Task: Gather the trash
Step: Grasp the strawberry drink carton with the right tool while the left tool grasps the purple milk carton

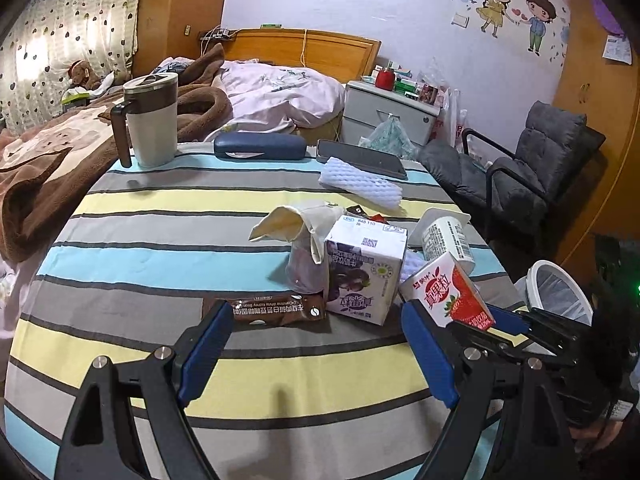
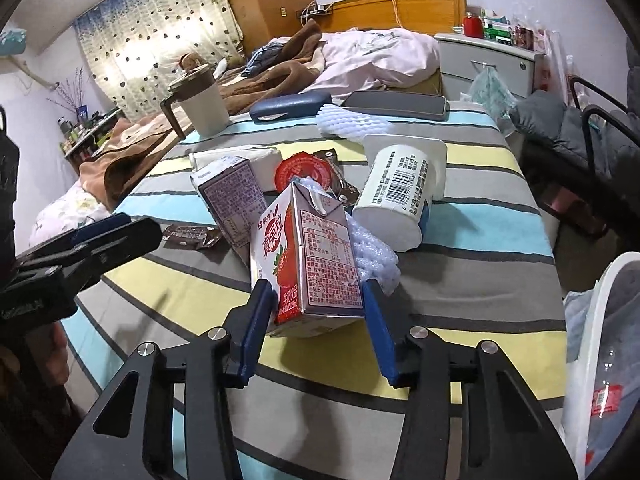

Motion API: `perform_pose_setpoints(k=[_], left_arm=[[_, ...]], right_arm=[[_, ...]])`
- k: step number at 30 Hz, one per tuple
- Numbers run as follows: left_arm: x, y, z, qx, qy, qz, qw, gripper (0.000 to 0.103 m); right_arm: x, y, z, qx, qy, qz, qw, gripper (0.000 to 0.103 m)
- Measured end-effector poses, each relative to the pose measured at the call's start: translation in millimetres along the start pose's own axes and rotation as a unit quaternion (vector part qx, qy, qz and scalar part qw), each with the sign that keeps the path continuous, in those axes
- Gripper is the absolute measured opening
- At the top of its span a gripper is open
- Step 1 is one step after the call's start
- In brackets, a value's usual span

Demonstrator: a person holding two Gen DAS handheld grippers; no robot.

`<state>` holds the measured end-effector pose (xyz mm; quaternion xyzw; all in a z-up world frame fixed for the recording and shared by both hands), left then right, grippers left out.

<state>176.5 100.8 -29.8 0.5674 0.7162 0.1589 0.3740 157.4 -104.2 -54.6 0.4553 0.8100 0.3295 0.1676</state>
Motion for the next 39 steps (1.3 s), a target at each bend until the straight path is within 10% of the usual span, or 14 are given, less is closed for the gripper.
perform_pose_setpoints(k=[24, 29, 39], left_arm=[[-37.3, 8.3, 50.3, 0.016, 0.006, 0.054, 0.9984, 0.087], [-39.7, 10.8, 54.1, 0.018, -0.008, 0.052, 0.9985, 0.068], [-45.4, 3.0, 41.6, 0.007, -0.01, 0.061, 0.998, 0.063]], right_arm=[[-19.5, -22.3, -27.0, -0.012, -0.034, 0.014, 0.999, 0.047], [-16.4, -25.0, -27.9, -0.008, -0.033, -0.003, 0.999, 0.047], [-18.4, -32.2, -36.8, -0.003, -0.045, -0.03, 0.999, 0.047]])
Point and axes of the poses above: each gripper's, at about its wrist camera, not at the fingertips, and z roughly the way its jaws point, x to its left, y to its top, the point moved 2 cm from there along z, roughly the way its jaws point, and after that the axes turned 15 degrees about -z, right-handed, at the moved point
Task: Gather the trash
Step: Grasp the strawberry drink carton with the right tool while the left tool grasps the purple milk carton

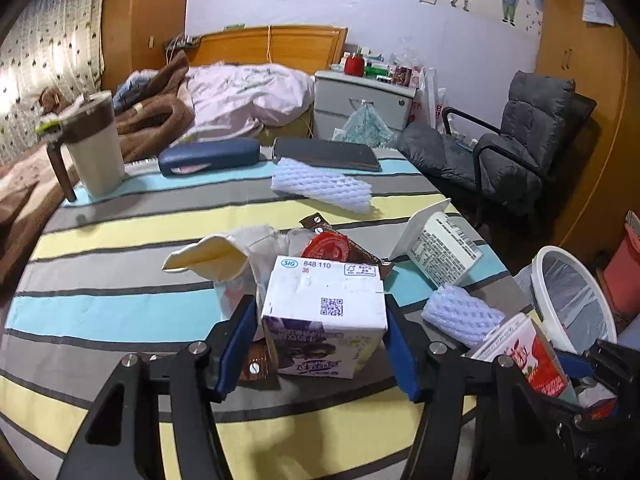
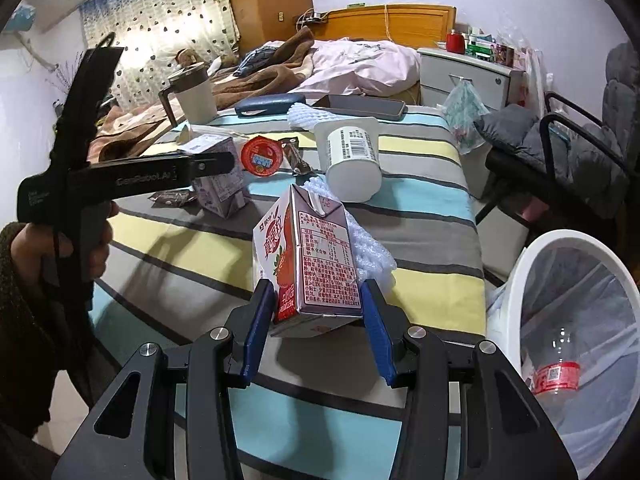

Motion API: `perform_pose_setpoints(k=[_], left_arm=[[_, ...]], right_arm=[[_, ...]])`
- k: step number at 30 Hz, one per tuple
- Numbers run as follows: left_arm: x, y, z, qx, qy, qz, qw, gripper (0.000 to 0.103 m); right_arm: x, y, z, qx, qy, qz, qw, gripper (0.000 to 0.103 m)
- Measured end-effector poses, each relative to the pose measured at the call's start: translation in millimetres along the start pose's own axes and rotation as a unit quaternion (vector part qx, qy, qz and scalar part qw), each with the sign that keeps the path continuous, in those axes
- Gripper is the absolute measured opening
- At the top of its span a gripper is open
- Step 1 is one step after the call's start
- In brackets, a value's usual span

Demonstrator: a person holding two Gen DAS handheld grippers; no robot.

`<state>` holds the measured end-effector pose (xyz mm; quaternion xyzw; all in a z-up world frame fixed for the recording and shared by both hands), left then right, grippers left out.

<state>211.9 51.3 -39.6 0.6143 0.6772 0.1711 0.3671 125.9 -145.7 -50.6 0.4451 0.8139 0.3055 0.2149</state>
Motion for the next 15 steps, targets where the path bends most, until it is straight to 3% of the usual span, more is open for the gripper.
perform_pose_setpoints(k=[10, 15], left_arm=[[-3.1, -21.4, -28.3, 0.002, -0.025, -0.008, 0.9997, 0.063], [1.8, -31.8, -35.7, 0.003, -0.023, -0.018, 0.9996, 0.063]], right_arm=[[-2.0, -9.2, -11.7, -0.003, 0.019, -0.021, 1.0, 0.05], [-7.7, -10.5, -23.6, -0.029, 0.018, -0.011, 0.999, 0.055]])
Point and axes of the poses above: each gripper's, at about its wrist camera, not at the fingertips, and z roughly the way its jaws point, x to its left, y to its top, the point moved 2 cm from there along z, roughly the way its jaws point, and after that the axes turned 15 degrees about -z, right-handed, at the moved point
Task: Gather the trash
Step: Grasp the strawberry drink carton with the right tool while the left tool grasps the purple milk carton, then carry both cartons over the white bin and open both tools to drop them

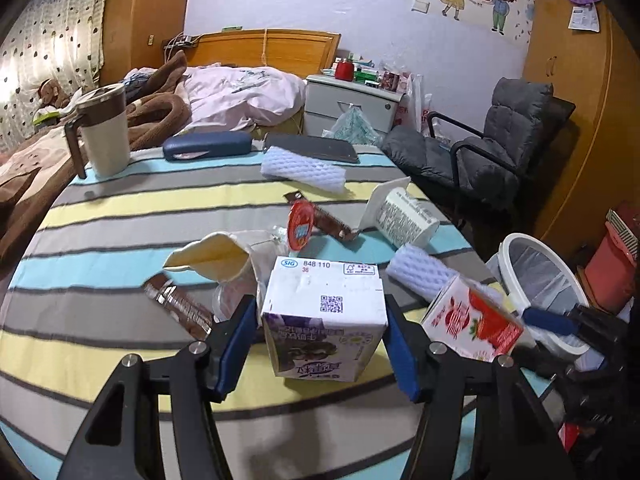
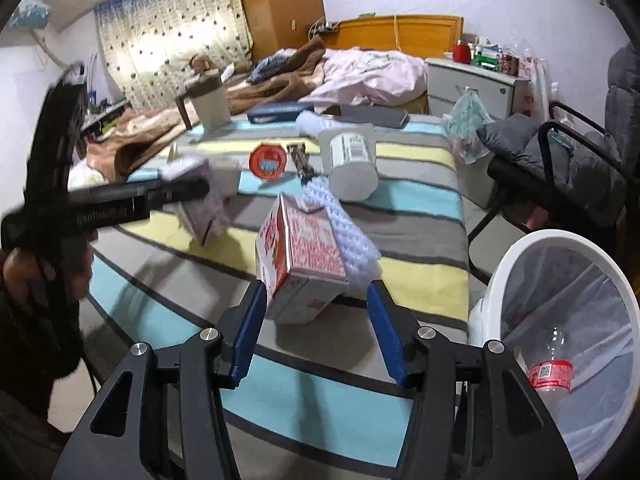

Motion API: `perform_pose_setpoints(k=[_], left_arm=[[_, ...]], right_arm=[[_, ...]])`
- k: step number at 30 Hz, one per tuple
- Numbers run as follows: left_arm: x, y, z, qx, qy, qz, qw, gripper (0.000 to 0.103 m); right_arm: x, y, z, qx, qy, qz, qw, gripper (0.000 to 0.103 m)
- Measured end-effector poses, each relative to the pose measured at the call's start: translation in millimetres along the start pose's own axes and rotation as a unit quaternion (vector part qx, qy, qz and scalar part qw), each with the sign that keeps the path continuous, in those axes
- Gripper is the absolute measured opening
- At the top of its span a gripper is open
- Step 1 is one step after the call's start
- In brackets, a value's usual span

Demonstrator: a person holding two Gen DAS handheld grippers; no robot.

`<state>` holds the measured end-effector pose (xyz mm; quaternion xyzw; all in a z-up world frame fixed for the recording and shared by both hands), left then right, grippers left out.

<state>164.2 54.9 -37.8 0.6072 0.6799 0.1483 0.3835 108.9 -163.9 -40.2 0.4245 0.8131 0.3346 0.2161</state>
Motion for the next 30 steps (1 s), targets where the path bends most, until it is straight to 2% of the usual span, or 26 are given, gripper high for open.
perform_pose_setpoints(k=[2, 6, 9, 14, 16, 17, 18, 23, 30], left_arm=[[1.5, -2.7, -1.0, 0.002, 0.0, -0.003, 1.0, 0.063], [-0.3, -8.7, -5.3, 0.005, -0.001, 0.0, 1.0, 0.063], [-2.7, -13.3, -9.8, 0.004, 0.001, 0.008, 1.0, 0.063], [1.1, -19.9, -12.7, 0.009, -0.002, 0.004, 0.9999, 0.063], [1.7, -20.3, -14.6, 0.008, -0.002, 0.003, 1.0, 0.063], [2.2, -20.5, -14.5, 0.009, -0.002, 0.003, 1.0, 0.063], [2.8, -20.4, -15.0, 0.009, -0.002, 0.002, 1.0, 0.063], [4.0, -21.1, -17.7, 0.008, 0.001, 0.001, 1.0, 0.065], [-1.4, -21.5, -14.5, 0.008, 0.015, 0.012, 0.9998, 0.064]], right_arm=[[1.2, 4.2, -2.5, -0.018, -0.001, -0.002, 1.0, 0.056], [2.3, 13.9, 10.9, -0.015, 0.006, -0.006, 1.0, 0.058], [-1.2, 18.5, 23.4, -0.007, 0.02, -0.007, 1.0, 0.058], [-0.4, 19.7, 38.5, 0.026, 0.019, -0.007, 0.999, 0.058], [4.2, 20.0, 36.9, 0.022, 0.03, -0.006, 0.999, 0.054], [7.2, 19.5, 35.2, 0.022, 0.033, -0.01, 0.999, 0.044], [10.8, 19.0, 33.8, 0.021, 0.033, -0.016, 0.999, 0.04], [23.5, 15.4, 30.9, 0.018, 0.038, -0.032, 0.999, 0.04], [21.7, 16.7, 27.6, 0.013, 0.013, -0.023, 1.0, 0.04]])
Point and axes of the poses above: each gripper's, at about its wrist camera, not at the fingertips, and z roughly the way its jaws point, x to its left, y to its top, the point moved 2 cm from there along z, roughly the way its jaws point, and after that the axes turned 15 degrees about -z, right-handed, at the moved point
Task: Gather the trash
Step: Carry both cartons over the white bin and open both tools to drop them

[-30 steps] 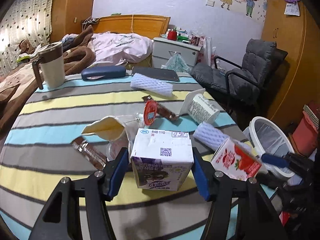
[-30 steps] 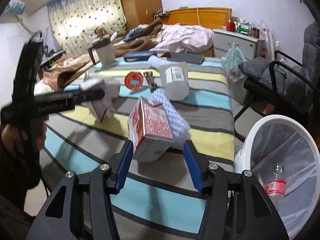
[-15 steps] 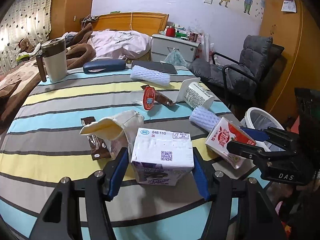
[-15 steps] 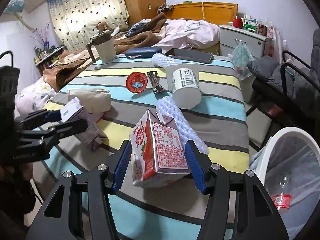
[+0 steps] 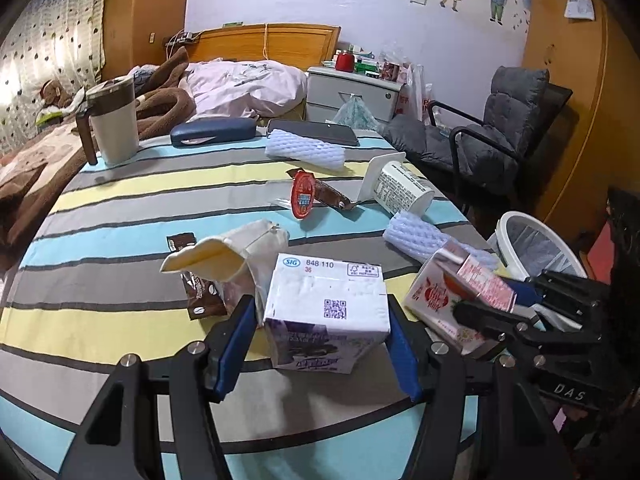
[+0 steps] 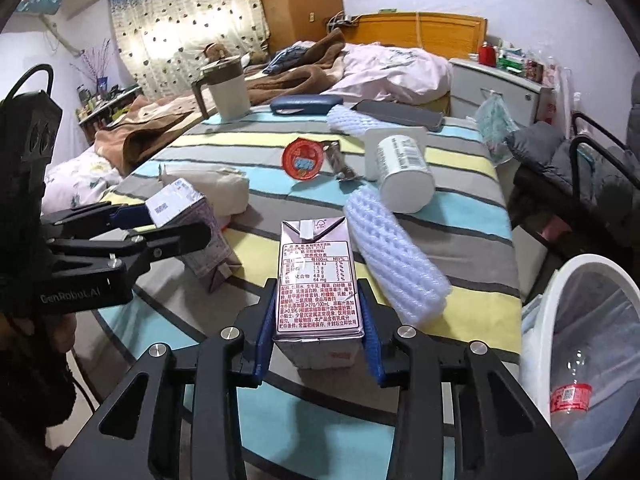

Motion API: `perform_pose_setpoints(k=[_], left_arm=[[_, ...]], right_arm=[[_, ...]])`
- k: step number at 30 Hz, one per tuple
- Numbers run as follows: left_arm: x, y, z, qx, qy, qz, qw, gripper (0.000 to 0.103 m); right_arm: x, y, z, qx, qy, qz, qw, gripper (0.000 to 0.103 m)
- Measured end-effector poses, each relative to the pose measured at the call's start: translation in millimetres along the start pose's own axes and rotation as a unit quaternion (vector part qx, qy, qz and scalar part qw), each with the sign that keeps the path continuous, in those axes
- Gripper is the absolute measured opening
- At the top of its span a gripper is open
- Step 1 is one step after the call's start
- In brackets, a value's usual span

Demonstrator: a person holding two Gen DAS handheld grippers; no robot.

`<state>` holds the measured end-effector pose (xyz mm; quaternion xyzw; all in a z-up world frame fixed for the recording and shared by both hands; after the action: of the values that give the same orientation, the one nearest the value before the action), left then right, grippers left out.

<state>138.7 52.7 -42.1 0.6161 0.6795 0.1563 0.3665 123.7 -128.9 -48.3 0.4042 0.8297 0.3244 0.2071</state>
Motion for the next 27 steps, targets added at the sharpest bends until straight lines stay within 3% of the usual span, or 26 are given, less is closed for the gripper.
perform_pose_setpoints(k=[19, 23, 27], left_arm=[[-37.9, -2.2, -19.7, -0.02, -0.023, 0.033, 0.999, 0.063], [-36.0, -1.8, -28.5, -0.028, -0.04, 0.026, 0.9985, 0.063], [-26.1, -9.5, -23.3, -0.013, -0.038, 0.017, 0.9991, 0.063]], right_arm=[[-16.5, -6.9, -38.4, -0.052, -0.048, 0.052, 0.996, 0.039], [-17.5, -9.8, -43.4, -0.058, -0.054, 0.055, 0.995, 0.039], [-16.4, -13.0, -43.2, -0.061, -0.052, 0.06, 0.995, 0.039]])
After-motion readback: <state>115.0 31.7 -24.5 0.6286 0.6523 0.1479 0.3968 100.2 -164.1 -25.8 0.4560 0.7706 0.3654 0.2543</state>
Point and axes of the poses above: each gripper's, at about its wrist camera, not at the fingertips, and z roughly the way its jaws point, x to its left, y to its top, the point moved 2 cm from there along z, roughly the way its jaws point, and after that the axes turned 15 degrees about -z, right-handed, at the moved point
